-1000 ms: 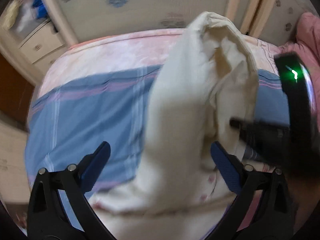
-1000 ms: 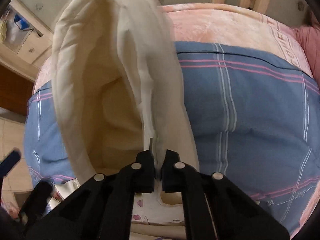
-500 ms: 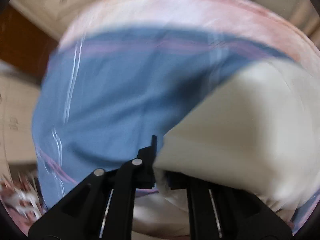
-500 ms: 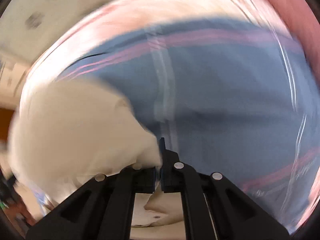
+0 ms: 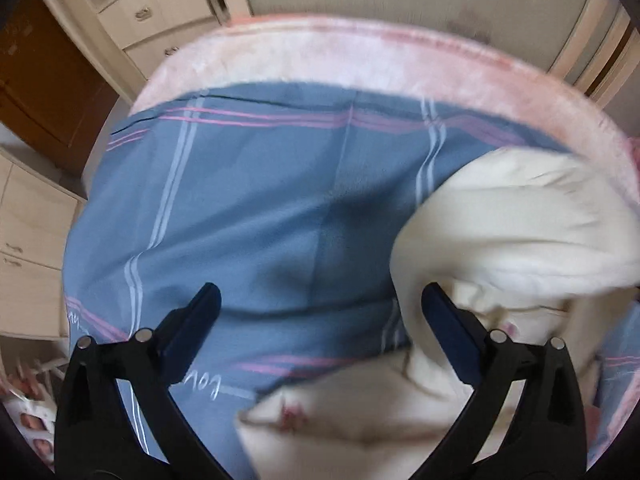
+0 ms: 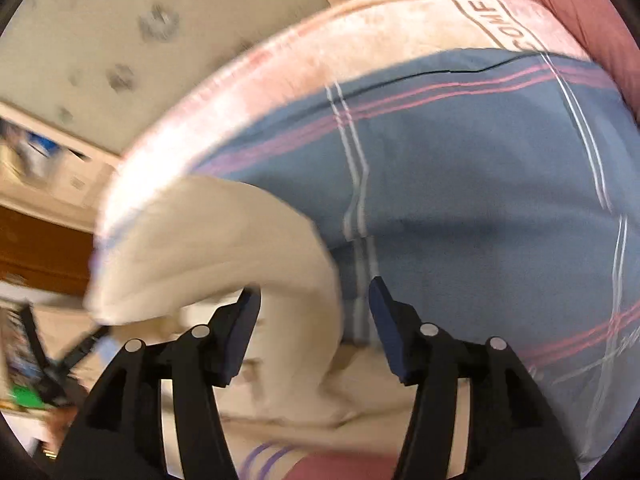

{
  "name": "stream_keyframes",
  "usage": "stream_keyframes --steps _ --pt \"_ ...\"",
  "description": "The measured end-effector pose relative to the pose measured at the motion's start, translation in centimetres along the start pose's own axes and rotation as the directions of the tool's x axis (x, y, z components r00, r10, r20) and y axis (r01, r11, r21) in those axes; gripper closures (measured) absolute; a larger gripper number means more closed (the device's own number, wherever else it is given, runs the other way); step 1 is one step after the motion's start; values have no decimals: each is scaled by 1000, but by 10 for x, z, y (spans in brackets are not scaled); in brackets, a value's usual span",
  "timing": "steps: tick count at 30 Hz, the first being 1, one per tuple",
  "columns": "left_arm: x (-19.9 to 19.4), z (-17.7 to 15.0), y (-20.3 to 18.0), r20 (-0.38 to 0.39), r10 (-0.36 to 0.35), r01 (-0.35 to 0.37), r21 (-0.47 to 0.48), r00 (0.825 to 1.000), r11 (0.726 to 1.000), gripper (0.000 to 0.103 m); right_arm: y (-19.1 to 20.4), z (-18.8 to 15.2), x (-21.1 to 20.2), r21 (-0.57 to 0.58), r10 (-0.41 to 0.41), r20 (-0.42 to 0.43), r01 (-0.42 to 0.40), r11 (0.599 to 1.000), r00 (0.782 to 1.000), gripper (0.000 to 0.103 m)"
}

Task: Fold large clothes
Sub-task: 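Lift the white hood with the right tool and swing it toward the chest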

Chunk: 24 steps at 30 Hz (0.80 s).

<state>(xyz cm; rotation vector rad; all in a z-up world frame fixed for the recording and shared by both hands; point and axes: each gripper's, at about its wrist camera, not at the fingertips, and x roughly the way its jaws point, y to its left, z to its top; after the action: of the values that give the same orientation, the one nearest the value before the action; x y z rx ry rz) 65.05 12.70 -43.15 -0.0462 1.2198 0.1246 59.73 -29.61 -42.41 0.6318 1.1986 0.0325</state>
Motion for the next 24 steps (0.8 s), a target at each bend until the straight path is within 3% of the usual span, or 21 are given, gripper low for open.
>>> stream_keyframes --steps 2,5,6,8,13,15,17,20,22,24 --pt "-29 -7 8 27 -80 82 -89 996 993 2 -9 -10 -25 95 124 25 -126 988 992 47" --pt "-67 -24 8 51 -237 243 -230 970 942 2 -12 -27 -45 252 303 63 -309 917 951 47" --pt "-75 -27 1 58 -287 292 -259 956 921 2 -12 -31 -46 295 353 78 -360 885 932 47" --pt "-79 -34 -12 64 -406 404 -327 912 855 2 -10 -40 -39 399 434 105 -437 806 895 46" --pt "-45 -35 -37 45 -594 538 -484 803 690 2 -2 -30 -13 477 463 114 -457 751 879 46" --pt "-23 -32 -38 37 -628 541 -548 778 638 2 2 -27 -3 513 480 121 -468 719 869 46" --pt "-1 -27 -40 51 -679 565 -604 732 563 2 7 -23 7 515 487 120 -473 714 865 46" --pt "22 -20 -43 87 -703 578 -645 705 500 2 14 -18 24 527 476 104 -455 718 873 46" --pt "38 -18 -42 83 -706 560 -677 703 478 2 15 -17 34 539 459 101 -436 720 883 46" --pt "51 -18 -42 101 -725 559 -710 682 427 3 12 -18 44 556 450 105 -427 713 887 46"
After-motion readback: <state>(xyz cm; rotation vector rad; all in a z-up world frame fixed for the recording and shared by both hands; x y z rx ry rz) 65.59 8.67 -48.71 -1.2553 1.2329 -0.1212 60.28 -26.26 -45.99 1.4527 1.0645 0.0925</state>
